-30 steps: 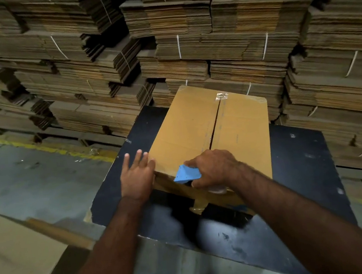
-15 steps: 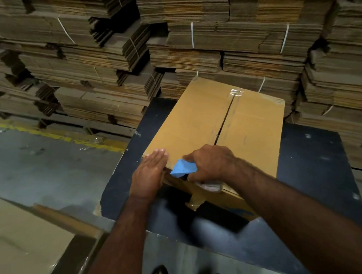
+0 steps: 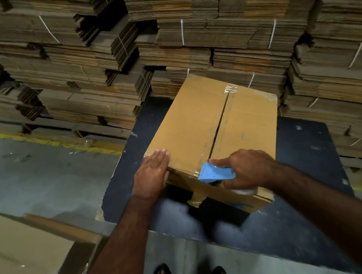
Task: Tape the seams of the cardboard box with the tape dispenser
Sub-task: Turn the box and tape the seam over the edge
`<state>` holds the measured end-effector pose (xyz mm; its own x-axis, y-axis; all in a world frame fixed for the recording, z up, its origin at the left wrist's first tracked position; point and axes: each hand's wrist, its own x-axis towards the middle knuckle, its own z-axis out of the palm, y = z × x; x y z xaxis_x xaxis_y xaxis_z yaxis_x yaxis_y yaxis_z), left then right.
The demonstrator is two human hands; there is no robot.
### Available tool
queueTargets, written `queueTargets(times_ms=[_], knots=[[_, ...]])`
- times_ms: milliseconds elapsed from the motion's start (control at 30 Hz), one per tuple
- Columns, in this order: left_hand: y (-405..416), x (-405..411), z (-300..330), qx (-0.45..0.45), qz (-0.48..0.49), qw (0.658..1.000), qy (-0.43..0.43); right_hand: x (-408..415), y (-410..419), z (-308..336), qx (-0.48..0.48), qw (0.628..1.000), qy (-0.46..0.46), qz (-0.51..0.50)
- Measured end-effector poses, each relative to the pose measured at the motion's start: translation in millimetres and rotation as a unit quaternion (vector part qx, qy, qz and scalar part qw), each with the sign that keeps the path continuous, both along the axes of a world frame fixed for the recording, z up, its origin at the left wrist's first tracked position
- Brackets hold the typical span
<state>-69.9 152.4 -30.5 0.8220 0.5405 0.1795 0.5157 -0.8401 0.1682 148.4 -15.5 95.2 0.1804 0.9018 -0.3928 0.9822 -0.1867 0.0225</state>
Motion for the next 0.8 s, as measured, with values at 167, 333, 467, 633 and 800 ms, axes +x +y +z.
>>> queueTargets(times_ms=[167, 333, 467, 633, 800], knots=[[-16.6, 7.0, 3.3, -0.008, 0.021, 1.000, 0.018, -4.7, 15.0, -9.0, 0.000, 1.000, -0.020, -0.006], [-53.6, 28.1, 6.8, -0.028, -0.096, 0.995, 0.009, -7.2, 7.9, -7.4, 0.009, 1.000, -0.011, -0.022], [-49.8, 25.7, 2.4, -0.039, -0.103, 0.994, 0.022, -9.1, -0.1, -0.9, 0.024, 1.000, -0.017, -0.011], [-46.6, 21.5, 5.0, -0.026, -0.110, 0.993, 0.020, 19.1, -48.5, 19.7, -0.006, 0.999, -0.009, -0.032], [-55.2, 25.7, 10.1, -0.030, -0.083, 0.996, 0.034, 18.7, -57.3, 10.9, -0.026, 0.999, -0.022, -0.027]])
